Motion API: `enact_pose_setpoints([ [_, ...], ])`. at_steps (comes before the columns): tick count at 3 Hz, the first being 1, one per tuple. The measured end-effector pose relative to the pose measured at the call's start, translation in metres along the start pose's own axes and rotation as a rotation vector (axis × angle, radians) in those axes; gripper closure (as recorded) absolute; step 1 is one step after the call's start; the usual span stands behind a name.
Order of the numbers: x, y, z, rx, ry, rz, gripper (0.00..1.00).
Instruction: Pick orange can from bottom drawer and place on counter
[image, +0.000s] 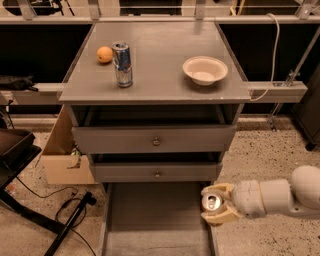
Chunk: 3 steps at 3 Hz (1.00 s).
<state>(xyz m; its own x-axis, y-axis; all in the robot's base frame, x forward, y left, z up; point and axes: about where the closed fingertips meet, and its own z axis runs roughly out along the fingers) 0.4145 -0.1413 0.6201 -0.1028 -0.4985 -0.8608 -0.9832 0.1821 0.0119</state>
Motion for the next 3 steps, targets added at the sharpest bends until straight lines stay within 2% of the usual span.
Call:
enact_pose_setpoints([
  [1,-0.061,-0.016,-0.035,0.061,0.019,0.013,1.0],
  [2,-0.061,-0.016,-0.035,0.061,0.019,0.013,1.0],
  [3,-0.072,-0.02,-0.038,0.067,0.024,-0.006,1.0],
])
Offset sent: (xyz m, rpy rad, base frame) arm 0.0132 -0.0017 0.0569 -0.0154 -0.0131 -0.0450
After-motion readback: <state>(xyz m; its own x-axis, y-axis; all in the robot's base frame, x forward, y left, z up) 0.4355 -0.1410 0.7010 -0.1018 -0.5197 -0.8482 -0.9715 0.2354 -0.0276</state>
